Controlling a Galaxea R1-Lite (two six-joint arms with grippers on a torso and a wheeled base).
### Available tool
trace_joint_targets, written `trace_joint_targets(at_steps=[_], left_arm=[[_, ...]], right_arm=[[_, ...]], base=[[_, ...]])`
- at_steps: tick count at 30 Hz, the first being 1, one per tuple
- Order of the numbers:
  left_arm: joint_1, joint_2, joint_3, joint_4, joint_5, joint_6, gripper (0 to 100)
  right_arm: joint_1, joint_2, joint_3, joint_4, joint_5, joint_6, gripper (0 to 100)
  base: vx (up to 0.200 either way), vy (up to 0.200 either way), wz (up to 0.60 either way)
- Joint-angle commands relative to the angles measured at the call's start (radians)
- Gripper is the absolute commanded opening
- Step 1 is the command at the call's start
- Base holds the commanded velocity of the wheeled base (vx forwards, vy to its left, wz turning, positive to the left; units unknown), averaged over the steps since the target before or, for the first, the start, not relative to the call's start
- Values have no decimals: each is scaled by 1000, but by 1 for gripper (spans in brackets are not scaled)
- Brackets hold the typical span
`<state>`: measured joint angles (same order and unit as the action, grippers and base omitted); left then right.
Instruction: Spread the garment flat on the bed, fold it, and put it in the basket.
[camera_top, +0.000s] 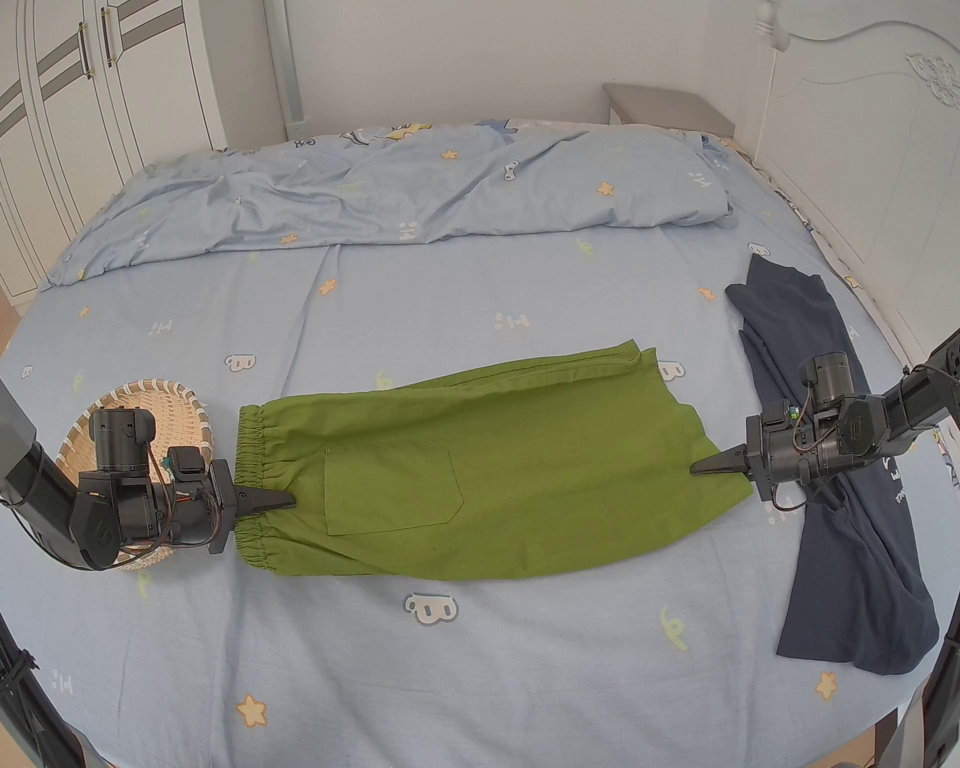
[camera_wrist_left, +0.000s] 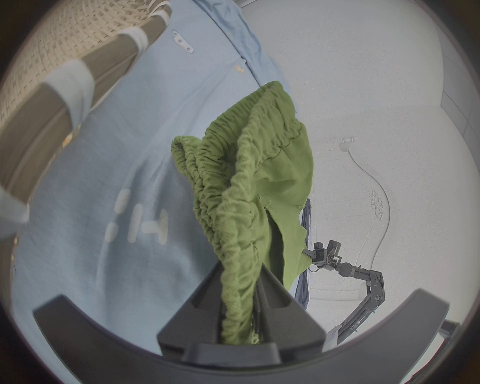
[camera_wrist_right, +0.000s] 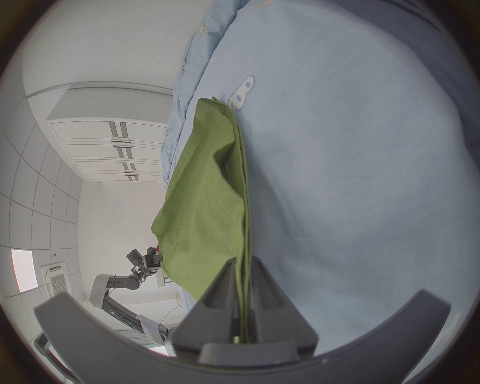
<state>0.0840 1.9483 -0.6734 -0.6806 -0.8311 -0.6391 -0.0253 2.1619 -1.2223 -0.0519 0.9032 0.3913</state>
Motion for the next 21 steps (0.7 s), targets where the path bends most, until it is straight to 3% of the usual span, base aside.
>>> trace_joint_targets(at_steps=[1, 6, 9, 12, 14, 15, 16, 17, 21], left_arm=[[2, -9, -46, 105, -2, 6, 0], [43, -78, -107, 326, -8, 58, 0], [52, -94, -110, 386, -16, 98, 0], [66, -141, -92, 533, -20, 199, 0], [66, -141, -92, 533, -20, 199, 0], [83, -167, -57, 645, -23, 309, 0], [83, -167, -57, 645, -23, 309, 0], [85, -172, -21, 696, -23, 381, 0], [94, -186, 61, 747, -23, 496, 0]], right_arm=[[1, -100, 55, 32, 2, -3, 0], [2, -221, 181, 61, 3, -22, 0], [1, -266, 231, 66, 3, -23, 0], [4, -356, 374, 67, 2, -45, 0], [4, -356, 374, 67, 2, -45, 0], [10, -407, 501, 69, -7, -114, 0], [10, -407, 501, 69, -7, -114, 0], [16, -441, 593, 61, -9, -154, 0], [35, -493, 753, 52, -10, -206, 0]], base=[[0, 0, 0], [0, 0, 0], [0, 0, 0], [0, 0, 0], [0, 0, 0], [0, 0, 0], [0, 0, 0], [0, 0, 0], [0, 0, 0]])
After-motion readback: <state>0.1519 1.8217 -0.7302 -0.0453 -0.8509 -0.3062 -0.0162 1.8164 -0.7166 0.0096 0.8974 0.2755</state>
